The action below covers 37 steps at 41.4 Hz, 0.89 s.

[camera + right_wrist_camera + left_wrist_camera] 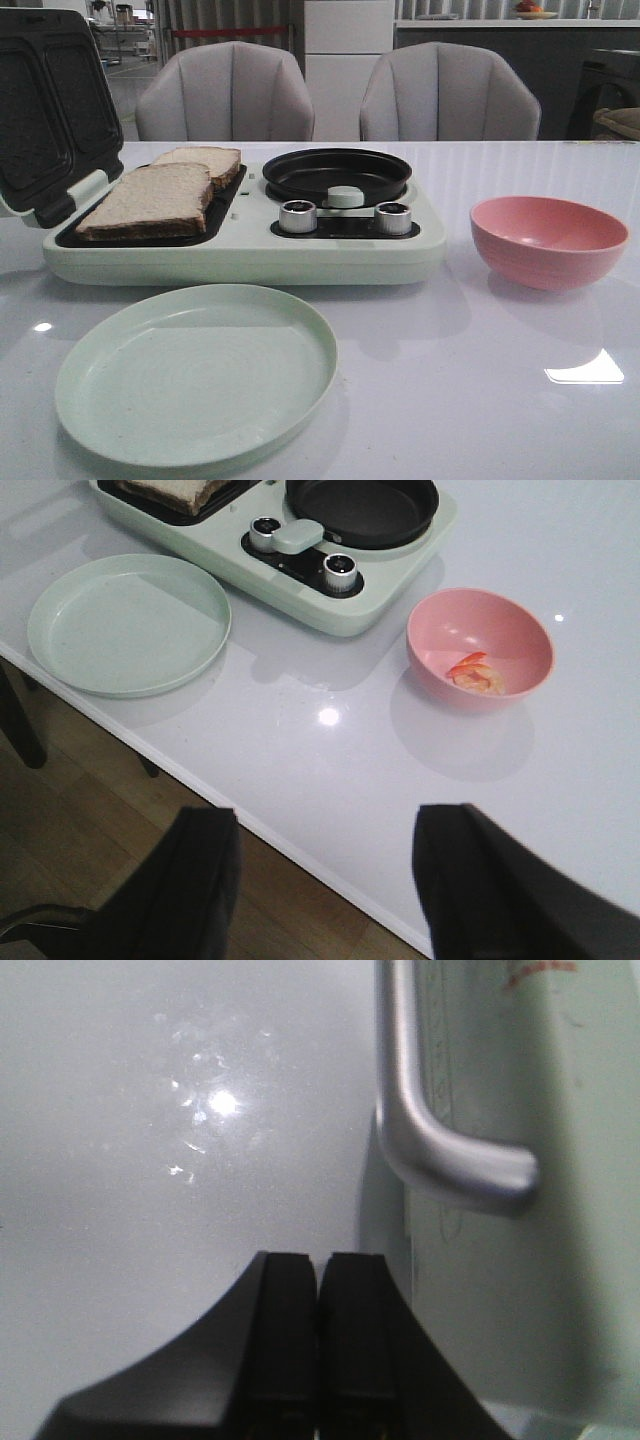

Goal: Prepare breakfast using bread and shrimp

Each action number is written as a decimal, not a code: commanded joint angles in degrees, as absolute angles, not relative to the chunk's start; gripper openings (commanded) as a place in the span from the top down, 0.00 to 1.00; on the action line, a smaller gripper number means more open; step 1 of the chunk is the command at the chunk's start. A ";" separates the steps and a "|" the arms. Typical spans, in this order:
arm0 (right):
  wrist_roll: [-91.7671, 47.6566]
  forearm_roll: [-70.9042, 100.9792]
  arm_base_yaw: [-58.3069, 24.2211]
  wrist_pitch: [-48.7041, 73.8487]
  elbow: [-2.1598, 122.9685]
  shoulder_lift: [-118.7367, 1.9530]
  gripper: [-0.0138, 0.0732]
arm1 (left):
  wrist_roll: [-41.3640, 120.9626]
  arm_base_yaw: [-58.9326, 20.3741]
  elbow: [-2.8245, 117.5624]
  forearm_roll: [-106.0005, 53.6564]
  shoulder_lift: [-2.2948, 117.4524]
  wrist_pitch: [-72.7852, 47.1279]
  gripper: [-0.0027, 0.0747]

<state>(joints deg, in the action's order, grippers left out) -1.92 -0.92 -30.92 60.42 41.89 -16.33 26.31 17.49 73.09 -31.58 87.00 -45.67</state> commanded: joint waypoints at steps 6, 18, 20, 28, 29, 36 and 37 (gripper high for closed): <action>-1.96 -1.61 -30.78 56.29 43.08 -16.99 0.29 | 27.32 17.97 79.93 -38.36 92.79 -41.70 0.84; -1.96 -1.61 -30.78 56.29 43.08 -16.99 0.29 | 34.67 17.97 83.75 -50.62 96.14 -43.20 0.84; -1.96 -1.61 -30.78 56.29 43.08 -16.99 0.29 | 36.52 17.97 83.75 -52.87 96.14 -43.87 0.84; -1.96 -1.61 -30.78 56.29 43.08 -16.99 0.29 | 42.25 17.25 83.75 -59.72 96.14 -47.02 0.84; -1.96 -1.61 -30.78 56.29 43.08 -16.99 0.29 | 42.61 16.84 83.75 -59.98 96.14 -47.13 0.84; -1.96 -1.61 -30.78 56.29 43.08 -16.99 0.29 | 43.11 14.09 83.75 -60.52 96.14 -48.04 0.84; -1.96 -1.61 -30.78 56.29 43.08 -16.99 0.29 | 43.11 13.47 83.75 -60.52 96.14 -48.15 0.84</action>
<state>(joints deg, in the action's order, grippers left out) -1.92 -1.04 -30.92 60.42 41.89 -16.33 42.69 15.19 81.66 -56.46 98.63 -47.94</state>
